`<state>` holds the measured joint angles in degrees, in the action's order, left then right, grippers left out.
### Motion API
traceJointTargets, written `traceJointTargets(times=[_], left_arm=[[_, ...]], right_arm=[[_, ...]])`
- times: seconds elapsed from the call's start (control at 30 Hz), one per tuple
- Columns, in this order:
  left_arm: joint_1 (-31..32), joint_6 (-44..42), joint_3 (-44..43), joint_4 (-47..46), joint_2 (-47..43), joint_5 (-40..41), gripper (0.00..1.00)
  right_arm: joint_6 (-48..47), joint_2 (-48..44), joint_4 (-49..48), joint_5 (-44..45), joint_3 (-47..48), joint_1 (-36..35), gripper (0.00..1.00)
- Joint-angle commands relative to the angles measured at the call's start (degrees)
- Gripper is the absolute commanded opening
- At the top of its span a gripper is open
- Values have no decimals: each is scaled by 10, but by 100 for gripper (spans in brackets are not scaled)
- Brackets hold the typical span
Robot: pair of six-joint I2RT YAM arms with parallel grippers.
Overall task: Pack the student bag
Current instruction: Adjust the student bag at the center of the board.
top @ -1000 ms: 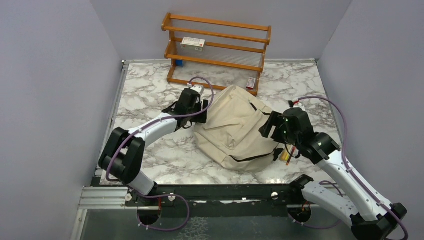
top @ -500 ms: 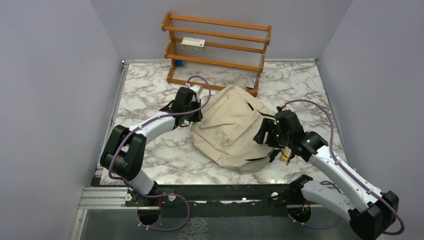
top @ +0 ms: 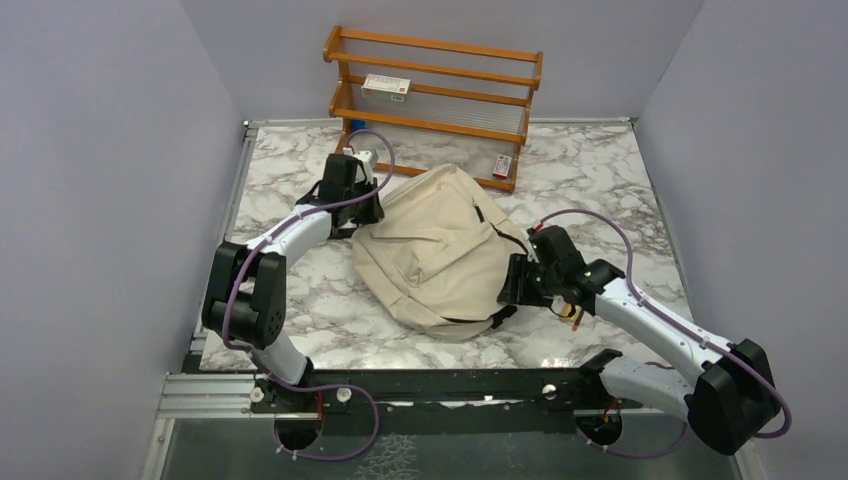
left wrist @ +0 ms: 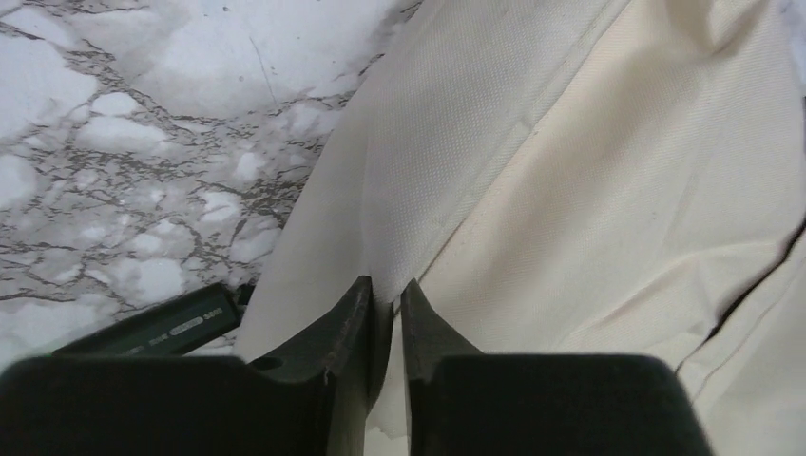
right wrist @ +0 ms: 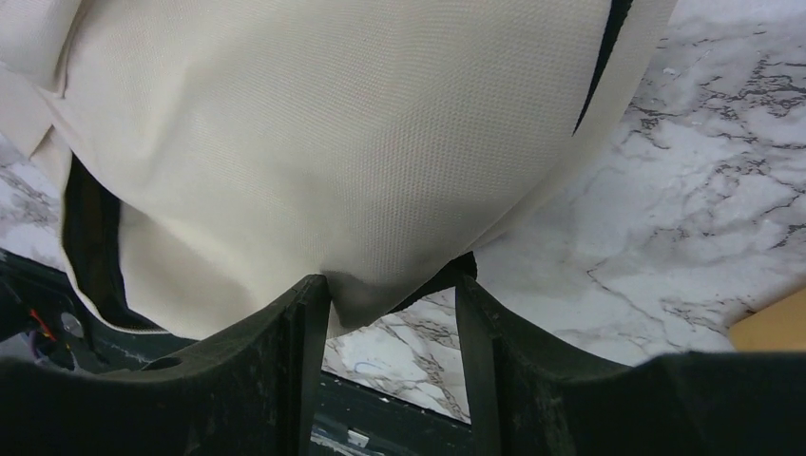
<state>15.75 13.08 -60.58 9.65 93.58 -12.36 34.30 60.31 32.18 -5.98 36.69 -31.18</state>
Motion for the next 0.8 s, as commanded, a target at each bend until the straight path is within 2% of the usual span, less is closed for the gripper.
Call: traceJointTargets(times=[0.0, 0.13, 0.3, 0.43, 0.63, 0.77], left_arm=[[-2, 14, -5, -31, -33, -49, 28], [-2, 35, 31, -34, -107, -39, 46], [-2, 76, 75, -23, -192, -37, 56], [-2, 128, 126, -23, -256, -37, 56], [-1, 197, 210, -20, -328, -39, 55], [-1, 220, 251, -17, -368, -27, 55]], right_arm=[[-13, -17, -17, -20, 14, -2, 55], [-28, -81, -20, 16, 46, -2, 57], [-64, -101, -4, 26, 110, -2, 60], [-82, -80, -12, -25, 141, -2, 60], [-51, -14, -75, -100, 142, -4, 58], [-19, 36, -120, -91, 147, -42, 52]])
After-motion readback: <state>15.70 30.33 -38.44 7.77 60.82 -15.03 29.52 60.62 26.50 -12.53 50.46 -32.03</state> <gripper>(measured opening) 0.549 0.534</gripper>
